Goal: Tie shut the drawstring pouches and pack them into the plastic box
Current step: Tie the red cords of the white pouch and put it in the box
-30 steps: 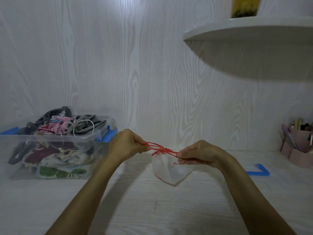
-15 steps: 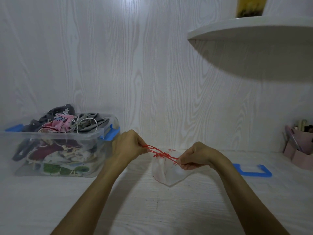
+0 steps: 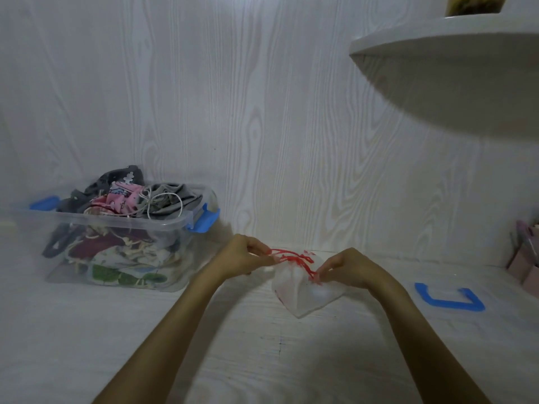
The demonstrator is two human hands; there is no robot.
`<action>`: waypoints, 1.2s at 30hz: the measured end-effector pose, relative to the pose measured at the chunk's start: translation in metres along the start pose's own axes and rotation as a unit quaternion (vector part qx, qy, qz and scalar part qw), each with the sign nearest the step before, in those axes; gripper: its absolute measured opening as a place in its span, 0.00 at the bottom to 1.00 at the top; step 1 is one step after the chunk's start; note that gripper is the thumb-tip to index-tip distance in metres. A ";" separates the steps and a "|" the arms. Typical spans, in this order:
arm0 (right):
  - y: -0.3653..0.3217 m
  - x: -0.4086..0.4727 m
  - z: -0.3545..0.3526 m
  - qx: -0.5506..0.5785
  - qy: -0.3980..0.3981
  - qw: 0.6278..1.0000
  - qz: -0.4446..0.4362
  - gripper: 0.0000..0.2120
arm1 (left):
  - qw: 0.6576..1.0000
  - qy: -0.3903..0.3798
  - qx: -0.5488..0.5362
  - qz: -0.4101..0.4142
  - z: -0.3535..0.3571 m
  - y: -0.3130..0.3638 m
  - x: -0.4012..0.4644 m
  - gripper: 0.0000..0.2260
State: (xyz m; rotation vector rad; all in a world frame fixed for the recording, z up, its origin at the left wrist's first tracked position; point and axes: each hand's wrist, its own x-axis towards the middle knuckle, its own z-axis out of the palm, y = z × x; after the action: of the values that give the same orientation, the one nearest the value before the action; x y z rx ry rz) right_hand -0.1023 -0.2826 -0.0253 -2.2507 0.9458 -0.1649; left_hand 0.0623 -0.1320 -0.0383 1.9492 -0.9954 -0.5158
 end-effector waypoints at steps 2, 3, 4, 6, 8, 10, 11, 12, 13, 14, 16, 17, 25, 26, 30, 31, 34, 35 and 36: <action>0.003 0.000 0.003 0.016 -0.002 1.000 0.005 0.09 | 0.998 -0.026 -0.009 -0.051 0.014 -0.005 0.002 0.24; 0.006 -0.001 0.005 0.038 0.008 0.999 0.008 0.08 | 0.996 -0.040 -0.029 -0.070 0.025 -0.006 0.000 0.26; 0.009 0.001 0.006 0.068 0.023 0.997 0.012 0.08 | 0.993 -0.050 -0.066 -0.087 0.033 -0.008 -0.001 0.27; 0.013 -0.002 0.009 0.120 0.057 0.991 0.011 0.06 | 0.985 -0.037 -0.138 -0.096 0.049 -0.009 -0.004 0.25; 0.011 0.000 0.003 0.176 0.067 0.982 0.018 0.05 | 0.983 -0.013 -0.157 -0.091 0.050 -0.002 -0.005 0.20; -0.001 -0.001 -0.011 0.214 0.059 0.975 0.027 0.05 | 0.983 0.005 -0.167 -0.079 0.041 0.013 -0.008 0.14; -0.012 0.000 -0.022 0.238 0.048 0.970 0.029 0.05 | 0.981 0.014 -0.180 -0.073 0.031 0.025 -0.010 0.13; -0.020 -0.001 -0.030 0.263 0.035 0.964 0.024 0.06 | 0.979 0.020 -0.193 -0.064 0.025 0.034 -0.014 0.13; -0.031 -0.004 -0.039 0.280 0.022 0.960 0.016 0.06 | 0.978 0.025 -0.199 -0.054 0.017 0.043 -0.017 0.12; -0.046 -0.002 -0.052 0.289 0.007 0.957 0.009 0.06 | 0.977 0.033 -0.203 -0.049 0.003 0.055 -0.017 0.12; -0.077 -0.003 -0.069 0.294 -0.020 0.956 -0.005 0.06 | 0.977 0.042 -0.207 -0.041 -0.028 0.077 -0.021 0.10; -0.091 -0.004 -0.075 0.298 -0.026 0.954 -0.015 0.06 | 0.976 0.042 -0.209 -0.038 -0.043 0.087 -0.022 0.08; -0.225 0.008 -0.057 0.384 -0.010 0.919 -0.093 0.10 | 0.981 0.114 -0.155 -0.038 -0.199 0.108 -0.030 0.07; -0.246 0.014 -0.043 0.386 -0.004 0.917 -0.100 0.10 | 0.978 0.131 -0.155 -0.047 -0.223 0.101 -0.031 0.07; -0.289 0.027 0.023 0.316 0.082 0.934 -0.149 0.08 | 0.977 0.187 -0.078 -0.063 -0.269 0.057 -0.030 0.08; -0.295 0.029 0.043 0.279 0.094 0.941 -0.167 0.09 | 0.980 0.183 -0.048 -0.066 -0.276 0.042 -0.030 0.09; -0.292 0.022 0.086 0.082 0.038 0.963 -0.254 0.16 | 0.989 0.102 0.096 -0.042 -0.273 0.003 -0.034 0.20; -0.284 0.023 0.098 0.005 0.030 0.961 -0.276 0.20 | 0.983 0.050 0.173 -0.033 -0.270 -0.007 -0.036 0.26; -0.279 0.028 0.109 -0.067 0.049 0.953 -0.292 0.24 | 0.968 0.017 0.248 -0.024 -0.272 -0.020 -0.035 0.33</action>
State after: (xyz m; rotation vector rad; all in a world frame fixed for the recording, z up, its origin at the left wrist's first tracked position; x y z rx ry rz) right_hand 0.1203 -0.1019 0.0651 -2.6136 0.3155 -0.4894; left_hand 0.2323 0.0414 0.0917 2.4179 -1.1347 -0.2707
